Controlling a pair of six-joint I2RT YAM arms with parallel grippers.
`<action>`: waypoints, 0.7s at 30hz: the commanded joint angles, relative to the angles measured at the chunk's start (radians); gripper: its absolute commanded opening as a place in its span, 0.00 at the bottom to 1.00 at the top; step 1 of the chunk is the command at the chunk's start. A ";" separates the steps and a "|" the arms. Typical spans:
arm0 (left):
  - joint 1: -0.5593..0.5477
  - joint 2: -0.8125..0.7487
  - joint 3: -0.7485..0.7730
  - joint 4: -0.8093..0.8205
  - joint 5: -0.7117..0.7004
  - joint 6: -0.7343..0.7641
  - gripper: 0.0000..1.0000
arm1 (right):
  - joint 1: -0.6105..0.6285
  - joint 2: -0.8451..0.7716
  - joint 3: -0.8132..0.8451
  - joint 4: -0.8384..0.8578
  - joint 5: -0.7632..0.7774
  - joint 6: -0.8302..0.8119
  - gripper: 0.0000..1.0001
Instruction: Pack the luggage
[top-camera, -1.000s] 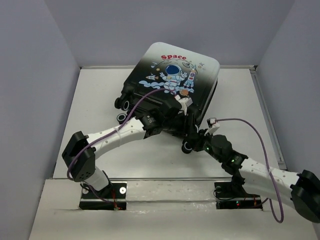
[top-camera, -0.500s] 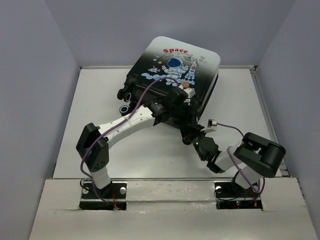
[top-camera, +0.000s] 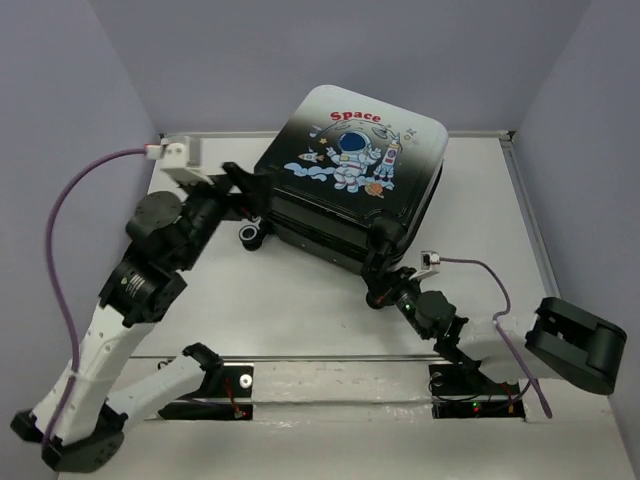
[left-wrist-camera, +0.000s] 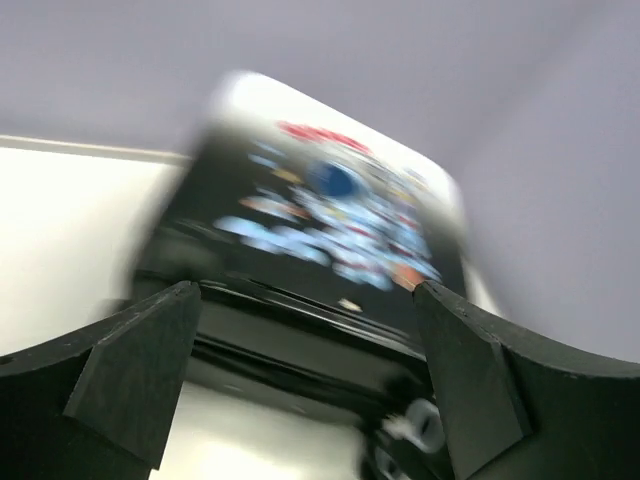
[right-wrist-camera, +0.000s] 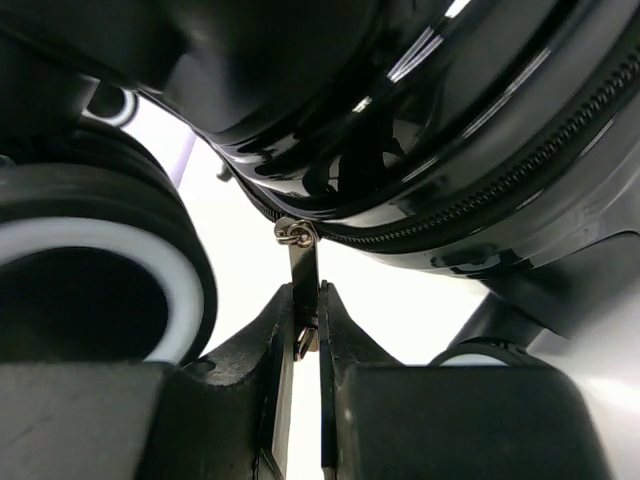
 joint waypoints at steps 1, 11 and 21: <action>0.307 -0.005 -0.154 -0.122 -0.093 0.109 0.99 | 0.025 -0.191 0.047 -0.072 -0.030 -0.059 0.07; 0.456 0.151 -0.171 -0.021 0.201 0.299 0.99 | 0.025 -0.295 0.080 -0.252 -0.086 -0.122 0.07; 0.456 0.273 -0.155 -0.041 0.286 0.330 0.99 | 0.025 -0.292 0.075 -0.252 -0.102 -0.136 0.07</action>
